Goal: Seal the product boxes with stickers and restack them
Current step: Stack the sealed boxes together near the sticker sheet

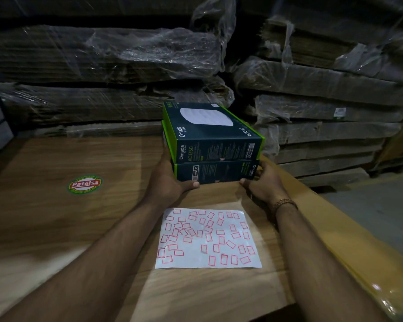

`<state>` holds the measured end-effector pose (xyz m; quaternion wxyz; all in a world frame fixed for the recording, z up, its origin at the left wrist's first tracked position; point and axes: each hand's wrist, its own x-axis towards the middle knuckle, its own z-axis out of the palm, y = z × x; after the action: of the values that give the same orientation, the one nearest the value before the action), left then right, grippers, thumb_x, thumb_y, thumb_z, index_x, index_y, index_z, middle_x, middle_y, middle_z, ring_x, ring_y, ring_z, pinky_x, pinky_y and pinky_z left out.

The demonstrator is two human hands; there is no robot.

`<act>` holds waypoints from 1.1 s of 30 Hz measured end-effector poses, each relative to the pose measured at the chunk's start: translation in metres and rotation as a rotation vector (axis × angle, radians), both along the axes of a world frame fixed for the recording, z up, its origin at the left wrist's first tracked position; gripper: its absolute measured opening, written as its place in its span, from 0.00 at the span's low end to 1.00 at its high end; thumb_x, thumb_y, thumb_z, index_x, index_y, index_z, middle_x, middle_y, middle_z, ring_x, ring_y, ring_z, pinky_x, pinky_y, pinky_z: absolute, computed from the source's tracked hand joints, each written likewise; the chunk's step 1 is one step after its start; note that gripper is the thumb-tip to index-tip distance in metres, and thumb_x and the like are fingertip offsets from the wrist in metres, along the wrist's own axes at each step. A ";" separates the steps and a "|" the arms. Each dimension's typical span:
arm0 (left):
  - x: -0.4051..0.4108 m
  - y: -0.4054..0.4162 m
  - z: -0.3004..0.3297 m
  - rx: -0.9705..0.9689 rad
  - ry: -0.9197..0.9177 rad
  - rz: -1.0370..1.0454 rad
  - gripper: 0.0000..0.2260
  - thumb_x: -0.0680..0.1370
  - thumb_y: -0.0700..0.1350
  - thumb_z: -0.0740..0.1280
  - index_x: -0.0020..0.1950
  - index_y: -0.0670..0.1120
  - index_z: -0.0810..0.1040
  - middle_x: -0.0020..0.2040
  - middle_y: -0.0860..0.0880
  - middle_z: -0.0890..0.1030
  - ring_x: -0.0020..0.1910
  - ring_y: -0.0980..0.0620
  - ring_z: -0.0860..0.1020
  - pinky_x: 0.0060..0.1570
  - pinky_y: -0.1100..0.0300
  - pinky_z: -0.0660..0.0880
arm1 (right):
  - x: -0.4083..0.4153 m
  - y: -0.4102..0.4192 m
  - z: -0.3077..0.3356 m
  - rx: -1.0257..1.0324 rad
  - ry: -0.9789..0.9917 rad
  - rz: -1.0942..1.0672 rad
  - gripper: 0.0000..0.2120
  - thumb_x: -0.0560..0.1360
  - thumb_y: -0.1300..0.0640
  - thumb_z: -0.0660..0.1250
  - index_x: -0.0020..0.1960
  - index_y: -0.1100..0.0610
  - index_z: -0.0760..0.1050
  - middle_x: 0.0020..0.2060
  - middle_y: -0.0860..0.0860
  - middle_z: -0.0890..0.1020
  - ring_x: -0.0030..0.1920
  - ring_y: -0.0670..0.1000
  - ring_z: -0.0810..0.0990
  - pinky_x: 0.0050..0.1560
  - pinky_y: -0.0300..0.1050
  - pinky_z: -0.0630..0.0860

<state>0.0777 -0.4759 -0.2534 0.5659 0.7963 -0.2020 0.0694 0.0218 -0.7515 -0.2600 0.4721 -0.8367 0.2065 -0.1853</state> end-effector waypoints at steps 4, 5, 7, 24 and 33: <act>-0.011 0.009 0.003 -0.028 0.043 0.023 0.43 0.66 0.43 0.87 0.76 0.51 0.70 0.66 0.57 0.81 0.65 0.52 0.81 0.53 0.67 0.78 | -0.008 0.006 0.004 -0.001 -0.020 0.008 0.34 0.72 0.58 0.83 0.74 0.51 0.73 0.57 0.47 0.85 0.54 0.48 0.84 0.64 0.53 0.81; -0.016 0.011 0.004 -0.028 0.050 0.033 0.44 0.67 0.42 0.86 0.78 0.50 0.68 0.66 0.59 0.78 0.67 0.54 0.78 0.54 0.69 0.75 | -0.011 0.008 0.005 -0.006 -0.025 0.008 0.34 0.72 0.57 0.83 0.73 0.51 0.73 0.53 0.46 0.85 0.48 0.46 0.84 0.61 0.51 0.83; -0.027 0.016 0.006 -0.012 0.065 0.068 0.50 0.69 0.42 0.85 0.85 0.48 0.61 0.71 0.58 0.73 0.71 0.55 0.72 0.61 0.67 0.70 | -0.017 0.013 0.008 -0.039 -0.022 -0.007 0.34 0.72 0.57 0.83 0.73 0.51 0.73 0.49 0.44 0.83 0.45 0.45 0.82 0.60 0.50 0.81; -0.132 0.158 0.011 -0.169 0.108 0.174 0.16 0.80 0.45 0.78 0.67 0.49 0.81 0.53 0.53 0.86 0.47 0.65 0.85 0.43 0.67 0.81 | -0.108 0.183 0.038 -0.462 -0.203 -0.179 0.36 0.76 0.41 0.76 0.77 0.57 0.70 0.70 0.58 0.78 0.70 0.63 0.74 0.69 0.63 0.74; -0.138 0.343 0.081 -0.003 -0.250 0.619 0.07 0.82 0.47 0.73 0.60 0.53 0.85 0.50 0.57 0.86 0.49 0.57 0.84 0.50 0.52 0.84 | -0.092 0.376 0.062 -0.611 -0.446 0.336 0.30 0.79 0.35 0.67 0.73 0.53 0.75 0.69 0.52 0.76 0.72 0.55 0.72 0.71 0.57 0.73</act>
<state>-0.0601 -0.1332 -0.1728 0.4901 0.8043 -0.0182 0.3355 -0.0704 -0.3757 -0.1984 0.2589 -0.8998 -0.1049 -0.3351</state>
